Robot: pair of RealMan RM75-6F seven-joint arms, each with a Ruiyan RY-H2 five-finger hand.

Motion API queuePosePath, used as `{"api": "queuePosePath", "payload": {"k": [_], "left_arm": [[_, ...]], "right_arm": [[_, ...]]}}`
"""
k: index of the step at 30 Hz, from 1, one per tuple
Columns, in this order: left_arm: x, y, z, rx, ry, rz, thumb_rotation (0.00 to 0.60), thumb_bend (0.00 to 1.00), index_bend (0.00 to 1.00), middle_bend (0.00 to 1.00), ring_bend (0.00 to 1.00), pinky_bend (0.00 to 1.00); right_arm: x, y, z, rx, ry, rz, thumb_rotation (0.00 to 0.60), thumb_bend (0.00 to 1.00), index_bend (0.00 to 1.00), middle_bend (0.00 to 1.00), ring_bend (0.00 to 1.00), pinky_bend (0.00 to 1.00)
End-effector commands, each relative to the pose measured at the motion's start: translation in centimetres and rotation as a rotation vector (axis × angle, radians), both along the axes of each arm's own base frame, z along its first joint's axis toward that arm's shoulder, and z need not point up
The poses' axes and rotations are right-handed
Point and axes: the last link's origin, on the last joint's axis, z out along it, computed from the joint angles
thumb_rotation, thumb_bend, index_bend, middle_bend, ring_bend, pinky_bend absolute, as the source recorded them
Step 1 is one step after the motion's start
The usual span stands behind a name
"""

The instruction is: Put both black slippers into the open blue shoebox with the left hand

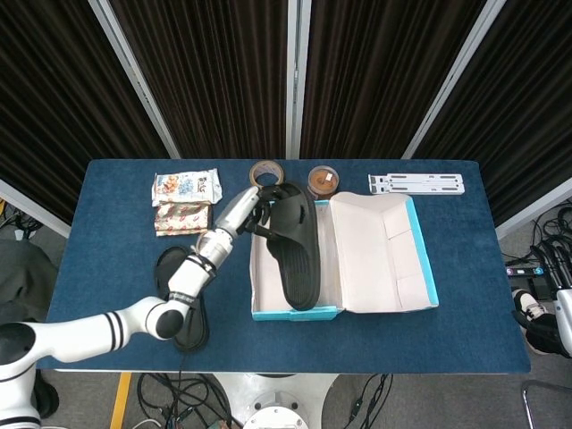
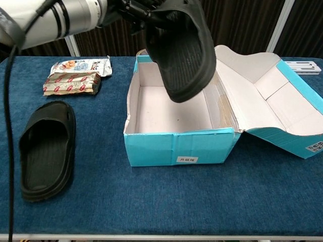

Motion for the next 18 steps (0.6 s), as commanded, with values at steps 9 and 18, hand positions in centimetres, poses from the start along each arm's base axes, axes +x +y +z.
{"api": "queuePosePath", "payload": {"k": [9,18], "left_arm": [[1.5,1.3,-5.1,0.059,0.019,-0.016,0.600,0.10,0.46,0.52,0.67,0.76],[0.5,1.2,-8.2,0.052,-0.013,0.027,0.600,0.10,0.46,0.52,0.67,0.75]], "right_arm": [[0.0,-0.2,0.2,0.005,0.010,-0.021,0.600,0.01,0.00,0.03,0.00,0.00],[0.0,-0.3,0.0,0.012,0.011,-0.036,0.600,0.01,0.00,0.04,0.00,0.00]]}}
